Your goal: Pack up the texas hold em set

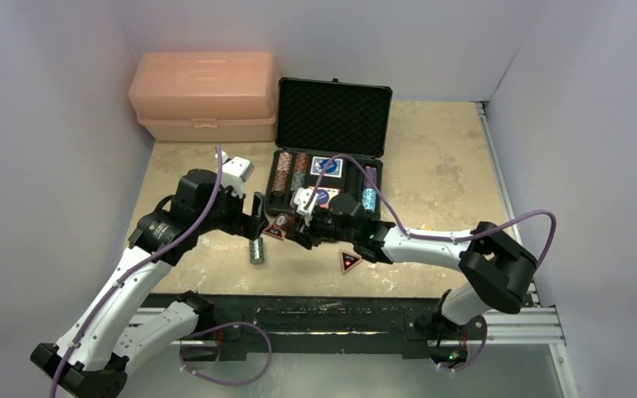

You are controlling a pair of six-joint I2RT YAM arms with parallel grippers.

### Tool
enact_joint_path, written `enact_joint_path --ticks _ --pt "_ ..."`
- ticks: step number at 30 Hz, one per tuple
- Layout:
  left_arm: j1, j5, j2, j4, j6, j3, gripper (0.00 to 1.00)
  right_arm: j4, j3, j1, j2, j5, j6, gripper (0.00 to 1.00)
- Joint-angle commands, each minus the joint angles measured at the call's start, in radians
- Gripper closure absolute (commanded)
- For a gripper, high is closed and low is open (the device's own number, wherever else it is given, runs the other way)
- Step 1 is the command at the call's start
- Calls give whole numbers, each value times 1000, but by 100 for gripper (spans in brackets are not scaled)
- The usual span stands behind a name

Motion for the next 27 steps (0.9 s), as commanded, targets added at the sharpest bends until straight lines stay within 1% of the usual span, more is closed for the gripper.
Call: enact_joint_path --ticks 1,5,10,13,16,20,27 --pt "6 -74 -33 43 -6 -14 10 3 91 -9 -78 240 165 100" --pt "5 -77 -31 37 -3 -12 12 -242 243 -63 -41 349 308 100" --pt "5 -74 -31 35 1 -13 13 -431 358 -174 -6 374 464 100" --pt "5 -74 -26 34 4 -13 15 -543 421 -211 24 408 519 100" --pt "5 -74 -19 29 7 -10 17 -613 455 -226 36 452 555 100" --pt "5 -80 -22 27 9 -10 20 -644 467 -243 31 518 592 100" --pt "6 -77 -20 27 13 -10 20 -745 522 -257 74 644 643 100"
